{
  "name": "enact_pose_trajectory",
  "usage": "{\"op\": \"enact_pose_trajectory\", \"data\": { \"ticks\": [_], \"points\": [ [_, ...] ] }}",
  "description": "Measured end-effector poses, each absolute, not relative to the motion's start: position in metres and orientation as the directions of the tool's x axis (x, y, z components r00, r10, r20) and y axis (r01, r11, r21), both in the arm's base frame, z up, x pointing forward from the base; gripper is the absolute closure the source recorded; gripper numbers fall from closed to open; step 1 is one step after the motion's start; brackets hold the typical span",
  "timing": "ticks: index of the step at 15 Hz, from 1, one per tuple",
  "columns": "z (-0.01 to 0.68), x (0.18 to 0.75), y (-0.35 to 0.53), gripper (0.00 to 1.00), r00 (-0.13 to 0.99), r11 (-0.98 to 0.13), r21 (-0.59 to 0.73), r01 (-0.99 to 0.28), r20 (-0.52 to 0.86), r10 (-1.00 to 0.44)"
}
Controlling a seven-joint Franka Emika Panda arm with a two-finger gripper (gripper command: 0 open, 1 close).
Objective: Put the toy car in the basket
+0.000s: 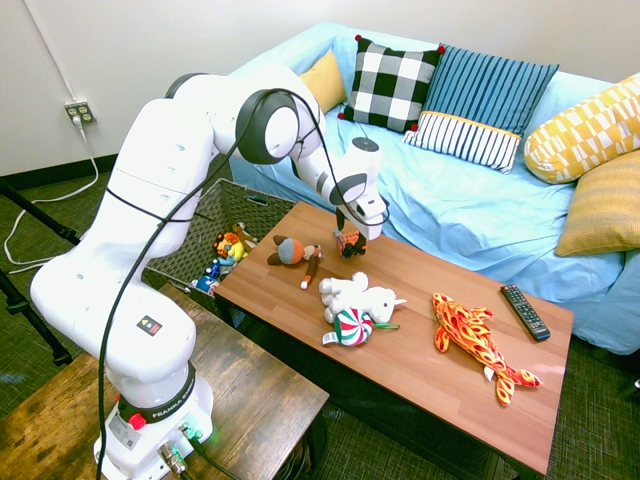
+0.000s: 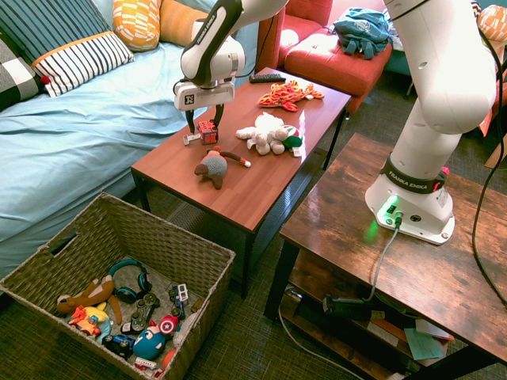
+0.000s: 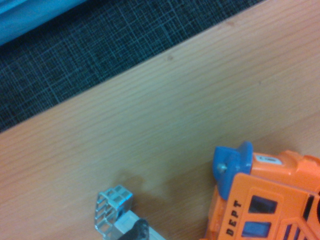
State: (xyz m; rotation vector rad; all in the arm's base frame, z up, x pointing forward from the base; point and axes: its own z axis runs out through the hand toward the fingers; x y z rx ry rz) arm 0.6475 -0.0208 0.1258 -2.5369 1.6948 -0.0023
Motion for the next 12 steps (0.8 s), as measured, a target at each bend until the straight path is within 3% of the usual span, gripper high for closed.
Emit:
{"op": "enact_pose_trajectory", "data": {
  "ticks": [12],
  "points": [
    [0.1263, 0.6496, -0.022, 1.0, 0.377, -0.373, -0.073, -0.925, -0.048, -0.925]
  ]
}}
